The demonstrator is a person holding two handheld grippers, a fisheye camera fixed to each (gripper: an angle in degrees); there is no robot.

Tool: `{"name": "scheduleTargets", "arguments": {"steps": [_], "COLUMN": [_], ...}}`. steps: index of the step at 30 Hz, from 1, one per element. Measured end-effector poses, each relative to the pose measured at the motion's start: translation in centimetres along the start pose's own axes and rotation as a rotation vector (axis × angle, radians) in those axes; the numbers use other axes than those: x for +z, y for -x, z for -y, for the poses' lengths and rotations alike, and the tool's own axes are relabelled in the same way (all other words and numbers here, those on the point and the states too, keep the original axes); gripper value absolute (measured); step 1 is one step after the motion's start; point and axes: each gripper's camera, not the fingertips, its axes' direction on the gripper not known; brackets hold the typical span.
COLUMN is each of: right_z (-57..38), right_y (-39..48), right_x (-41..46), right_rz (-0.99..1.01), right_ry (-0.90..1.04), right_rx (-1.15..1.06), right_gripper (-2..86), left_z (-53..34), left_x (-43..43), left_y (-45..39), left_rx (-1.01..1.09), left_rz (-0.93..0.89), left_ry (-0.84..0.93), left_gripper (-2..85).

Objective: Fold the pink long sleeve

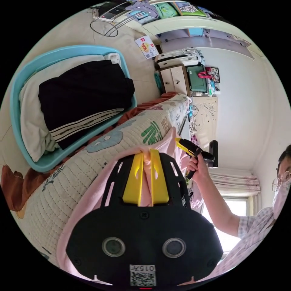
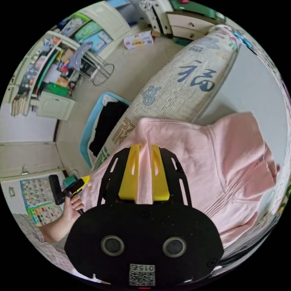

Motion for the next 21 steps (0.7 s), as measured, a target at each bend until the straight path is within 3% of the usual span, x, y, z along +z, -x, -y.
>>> {"name": "scheduleTargets", "arguments": {"steps": [5, 10, 14, 21], "right_z": [-9.5, -21.4, -27.7, -27.5], "right_y": [-3.6, -6.3, -7.1, -7.7], "right_x": [-6.8, -10.0, -9.5, -8.3], "right_rz": [0.213, 0.106, 0.062, 0.166], "right_ry": [-0.065, 0.052, 0.192, 0.177], "right_rx": [0.044, 0.215, 0.285, 0.246], "right_gripper": [6.4, 7.7, 8.8, 6.1], "left_z": [-1.9, -7.9, -14.8, -19.5], "left_x": [-1.6, 0.2, 3.8, 7.8], "left_y": [-3.8, -6.9, -8.0, -10.4], "left_rx": [0.135, 0.192, 0.070, -0.009], "left_rz": [0.084, 0.082, 0.016, 0.073], "left_ry": [0.095, 0.398, 0.612, 0.605], "left_gripper": [6.3, 7.4, 8.7, 8.2]}}
